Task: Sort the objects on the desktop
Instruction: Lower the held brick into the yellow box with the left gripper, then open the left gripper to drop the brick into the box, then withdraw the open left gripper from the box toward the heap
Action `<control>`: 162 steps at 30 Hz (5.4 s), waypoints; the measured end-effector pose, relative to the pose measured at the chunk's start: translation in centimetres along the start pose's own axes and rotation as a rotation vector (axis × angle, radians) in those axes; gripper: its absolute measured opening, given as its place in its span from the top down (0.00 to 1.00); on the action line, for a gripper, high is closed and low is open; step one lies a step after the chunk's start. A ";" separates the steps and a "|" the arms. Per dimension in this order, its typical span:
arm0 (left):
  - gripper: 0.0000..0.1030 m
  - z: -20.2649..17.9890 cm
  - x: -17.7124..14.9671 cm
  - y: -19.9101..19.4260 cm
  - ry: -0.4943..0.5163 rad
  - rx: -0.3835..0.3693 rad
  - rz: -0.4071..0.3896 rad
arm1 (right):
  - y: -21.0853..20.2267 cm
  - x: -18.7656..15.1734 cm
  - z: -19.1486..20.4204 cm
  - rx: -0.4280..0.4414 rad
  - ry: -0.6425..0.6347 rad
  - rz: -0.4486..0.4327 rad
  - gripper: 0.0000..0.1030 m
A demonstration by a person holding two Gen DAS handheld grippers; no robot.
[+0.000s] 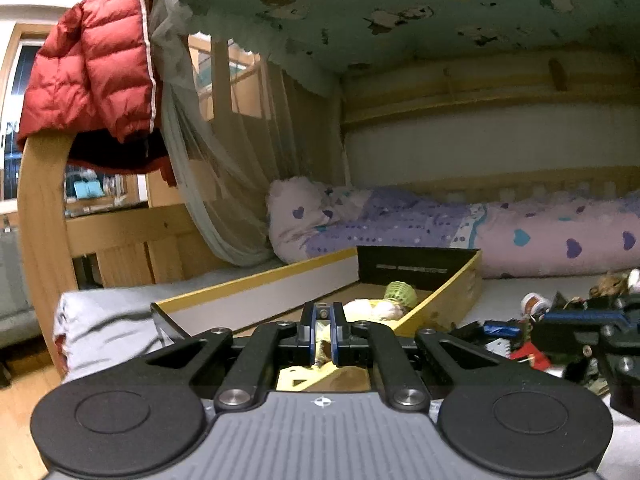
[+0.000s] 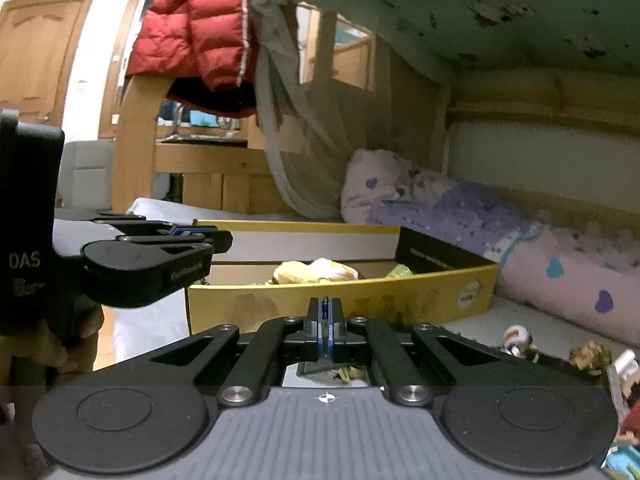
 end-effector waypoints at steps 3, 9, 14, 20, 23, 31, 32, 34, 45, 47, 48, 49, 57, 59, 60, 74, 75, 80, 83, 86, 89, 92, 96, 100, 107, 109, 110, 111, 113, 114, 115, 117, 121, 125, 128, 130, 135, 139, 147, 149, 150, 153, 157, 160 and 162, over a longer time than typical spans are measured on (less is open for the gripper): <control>0.93 0.3 -0.4 0.9 0.015 0.022 0.010 | 1.1 0.1 0.3 0.015 -0.011 0.004 0.96; 0.93 2.0 -0.7 2.9 0.001 0.071 0.034 | 3.7 0.7 0.2 0.041 0.011 0.001 0.96; 0.93 3.8 -1.3 3.8 -0.011 0.103 0.056 | 6.0 1.2 -0.2 0.063 0.054 0.003 0.96; 0.93 5.1 -2.0 5.2 -0.032 0.131 0.098 | 9.0 1.3 0.3 0.107 0.089 0.019 0.96; 0.93 5.7 -2.0 5.7 -0.042 0.137 0.104 | 10.5 1.9 0.9 0.142 0.076 0.021 0.96; 0.93 6.3 -2.6 7.8 -0.073 0.128 0.142 | 13.8 3.3 1.8 0.238 0.049 0.037 0.96; 0.93 6.3 -2.7 8.0 -0.074 0.125 0.148 | 14.2 3.3 1.9 0.244 0.051 0.042 0.96; 0.93 6.4 -2.9 8.3 -0.079 0.119 0.155 | 14.9 3.3 2.0 0.255 0.054 0.053 0.96; 0.92 6.1 -3.6 8.6 -0.083 0.083 0.156 | 17.7 2.5 2.6 0.267 0.051 0.103 0.94; 0.92 5.9 -3.9 8.7 -0.101 0.055 0.180 | 17.7 2.4 2.7 0.267 0.060 0.110 0.93; 0.90 5.8 -3.9 8.7 -0.107 0.044 0.190 | 17.6 2.4 2.7 0.271 0.072 0.111 0.92; 0.90 5.8 -3.9 8.7 -0.108 0.039 0.194 | 17.5 2.5 2.6 0.267 0.073 0.112 0.91; 0.89 5.8 -3.9 8.7 -0.108 0.038 0.205 | 17.2 2.7 2.6 0.256 0.067 0.114 0.90; 0.89 5.6 -4.0 8.6 -0.096 0.041 0.201 | 17.0 2.7 2.6 0.256 0.070 0.115 0.90; 0.89 5.6 -4.0 8.6 -0.093 0.040 0.200 | 17.0 2.6 2.6 0.256 0.073 0.117 0.90; 0.83 5.2 -3.7 7.5 -0.091 0.053 0.215 | 15.6 2.2 2.0 0.238 0.107 0.136 0.85; 0.83 5.3 -3.7 7.3 -0.096 0.054 0.218 | 15.3 2.1 1.8 0.232 0.114 0.136 0.85; 0.81 5.8 -4.1 5.9 -0.176 0.066 0.264 | 11.8 0.4 -0.3 0.159 0.201 0.137 0.83; 0.80 4.9 -4.2 4.7 -0.155 0.079 0.253 | 9.1 -1.0 -1.1 0.121 0.215 0.151 0.83; 0.78 4.1 -4.0 3.9 -0.143 0.105 0.244 | 6.9 -1.5 -1.6 0.099 0.229 0.144 0.83; 0.78 3.5 -3.5 3.3 -0.144 0.101 0.228 | 5.2 -1.6 -1.8 0.090 0.230 0.140 0.83; 0.78 2.5 -3.1 2.6 -0.121 0.099 0.207 | 4.0 -1.7 -1.7 0.090 0.216 0.141 0.83; 0.78 1.4 -3.2 1.8 -0.103 0.080 0.203 | 3.0 -1.7 -1.4 0.091 0.213 0.139 0.83; 0.78 0.6 -3.2 1.0 -0.087 0.065 0.192 | 2.5 -1.9 -1.4 0.090 0.224 0.139 0.83; 0.77 -0.1 -3.4 -1.0 -0.081 0.042 0.195 | 1.8 -1.6 -1.0 0.099 0.236 0.140 0.83; 0.77 -0.3 -3.4 -1.2 -0.080 0.034 0.197 | 1.6 -1.5 -0.7 0.111 0.249 0.140 0.83; 0.77 -0.3 -3.4 -1.4 -0.081 0.033 0.197 | 1.5 -1.5 -0.6 0.115 0.253 0.139 0.83; 0.77 -0.4 -3.4 -1.5 -0.083 0.031 0.197 | 1.4 -1.4 -0.4 0.116 0.252 0.138 0.83; 0.77 -0.5 -3.3 -1.8 -0.086 0.026 0.196 | 1.3 -1.3 -0.1 0.117 0.244 0.140 0.83; 0.77 -0.5 -3.3 -1.9 -0.086 0.023 0.193 | 1.2 -1.3 0.1 0.118 0.240 0.142 0.83; 0.76 -0.6 -3.2 -2.0 -0.085 0.019 0.189 | 1.0 -1.3 0.3 0.119 0.237 0.144 0.83; 0.76 -0.9 -3.1 -2.3 -0.084 0.008 0.184 | 0.7 -1.4 0.4 0.116 0.233 0.143 0.83; 0.76 -1.7 -3.0 -3.2 -0.079 -0.015 0.178 | -0.5 -1.9 0.3 0.100 0.242 0.149 0.83; 0.76 -3.1 -2.9 -4.2 -0.066 -0.051 0.170 | -1.7 -2.3 -0.3 0.079 0.254 0.149 0.81; 0.75 -4.2 -2.9 -5.2 -0.061 -0.080 0.169 | -2.8 -2.4 -0.9 0.066 0.270 0.142 0.81; 0.75 -5.0 -2.9 -5.9 -0.060 -0.106 0.170 | -3.5 -2.5 -1.1 0.056 0.271 0.138 0.81; 0.75 -7.3 -2.7 -7.9 -0.043 -0.166 0.160 | -5.4 -3.1 -2.0 0.029 0.292 0.135 0.80; 0.75 -8.8 -3.1 -9.2 -0.032 -0.206 0.167 | -6.7 -3.4 -2.8 0.004 0.305 0.131 0.80; 0.75 -10.5 -3.5 -10.8 -0.006 -0.238 0.157 | -9.2 -4.4 -4.4 -0.046 0.337 0.131 0.80; 0.75 -10.6 -3.6 -11.0 -0.002 -0.240 0.160 | -9.7 -4.8 -4.6 -0.054 0.342 0.133 0.80; 0.75 -10.7 -3.7 -11.0 0.000 -0.241 0.160 | -10.0 -5.0 -4.8 -0.058 0.346 0.135 0.80; 0.75 -11.0 -3.8 -11.3 0.006 -0.250 0.161 | -10.7 -5.7 -5.0 -0.071 0.355 0.142 0.80; 0.75 -11.3 -4.0 -11.7 0.007 -0.263 0.161 | -11.9 -6.8 -5.7 -0.095 0.380 0.150 0.80; 0.74 -11.6 -4.1 -12.1 0.003 -0.281 0.170 | -12.7 -7.2 -6.0 -0.108 0.387 0.151 0.80; 0.74 -11.9 -4.2 -12.3 0.004 -0.289 0.173 | -13.0 -7.2 -6.1 -0.113 0.390 0.150 0.80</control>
Point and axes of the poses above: each gripper's, at about its wrist camera, not at the fingertips, and y roughly the way its jaws point, z to its left, x to its top, the point moved 10 cm from there along y, roughly the way its jaws point, and after that the axes turned 14 degrees about x, right-handed, at the moved point
